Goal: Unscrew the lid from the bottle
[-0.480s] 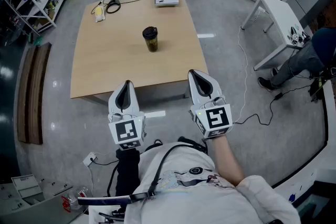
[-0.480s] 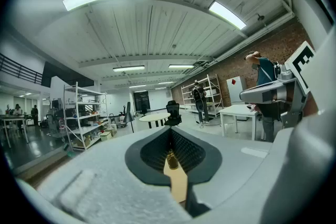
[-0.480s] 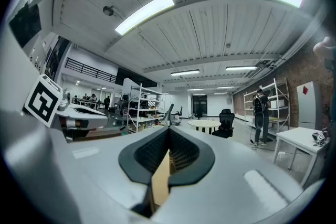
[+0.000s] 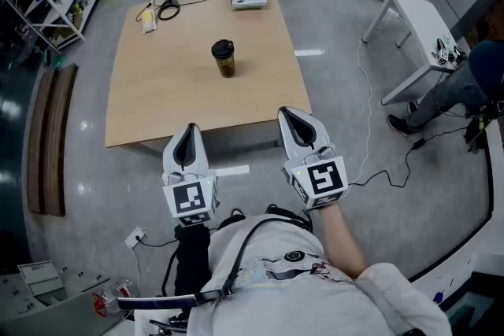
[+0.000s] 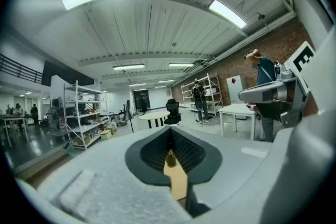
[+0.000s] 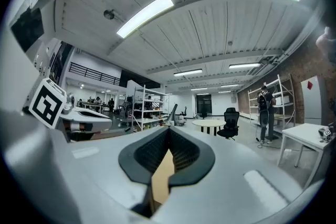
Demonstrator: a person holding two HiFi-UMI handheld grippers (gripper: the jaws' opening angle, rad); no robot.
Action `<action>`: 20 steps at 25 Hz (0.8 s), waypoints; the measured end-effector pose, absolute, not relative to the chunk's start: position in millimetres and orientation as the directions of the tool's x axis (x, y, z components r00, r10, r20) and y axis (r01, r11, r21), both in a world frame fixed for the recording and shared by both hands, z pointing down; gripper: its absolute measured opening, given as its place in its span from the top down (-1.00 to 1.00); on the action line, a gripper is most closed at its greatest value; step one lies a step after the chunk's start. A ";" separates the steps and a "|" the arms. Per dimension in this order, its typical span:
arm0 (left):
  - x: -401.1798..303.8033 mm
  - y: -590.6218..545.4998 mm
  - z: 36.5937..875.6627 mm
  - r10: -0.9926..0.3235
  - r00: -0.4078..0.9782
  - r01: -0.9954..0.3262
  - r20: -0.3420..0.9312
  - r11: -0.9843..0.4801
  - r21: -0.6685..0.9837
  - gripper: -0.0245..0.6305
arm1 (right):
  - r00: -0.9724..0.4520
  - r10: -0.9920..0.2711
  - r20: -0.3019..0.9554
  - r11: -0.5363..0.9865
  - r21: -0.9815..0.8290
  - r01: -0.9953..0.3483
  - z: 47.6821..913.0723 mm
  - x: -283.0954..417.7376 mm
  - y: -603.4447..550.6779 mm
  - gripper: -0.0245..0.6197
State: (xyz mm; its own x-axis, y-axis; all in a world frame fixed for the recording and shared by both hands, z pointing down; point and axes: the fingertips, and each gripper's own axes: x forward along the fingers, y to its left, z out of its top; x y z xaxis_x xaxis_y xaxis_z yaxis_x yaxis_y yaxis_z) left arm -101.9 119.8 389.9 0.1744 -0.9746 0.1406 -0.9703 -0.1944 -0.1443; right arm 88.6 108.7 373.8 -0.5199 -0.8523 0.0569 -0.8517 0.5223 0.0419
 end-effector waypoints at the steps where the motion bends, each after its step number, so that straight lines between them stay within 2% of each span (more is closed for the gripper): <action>1: -99.8 120.0 391.4 -0.973 0.178 -0.970 0.144 -0.198 -0.140 0.93 | -0.525 -0.849 0.057 0.527 0.037 -0.849 374.5 89.6 109.3 0.91; 12: -63.4 98.5 430.7 -0.944 0.261 -0.948 0.202 -0.290 -0.132 0.40 | -0.528 -0.840 0.124 0.535 0.024 -0.845 404.5 136.0 112.1 0.91; 20: -41.7 46.7 499.1 -0.874 0.379 -0.904 0.305 -0.420 -0.080 -0.34 | -0.537 -0.833 0.136 0.541 -0.011 -0.841 417.5 147.8 73.9 0.90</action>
State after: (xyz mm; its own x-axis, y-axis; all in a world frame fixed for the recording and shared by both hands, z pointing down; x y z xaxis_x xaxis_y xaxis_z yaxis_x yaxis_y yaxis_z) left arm -41.7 46.7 499.1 0.3789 -0.8738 0.3048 -0.9040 -0.4200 -0.0804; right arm 147.8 73.9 417.5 -0.5370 -0.8325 0.1359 -0.8411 0.5407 -0.0112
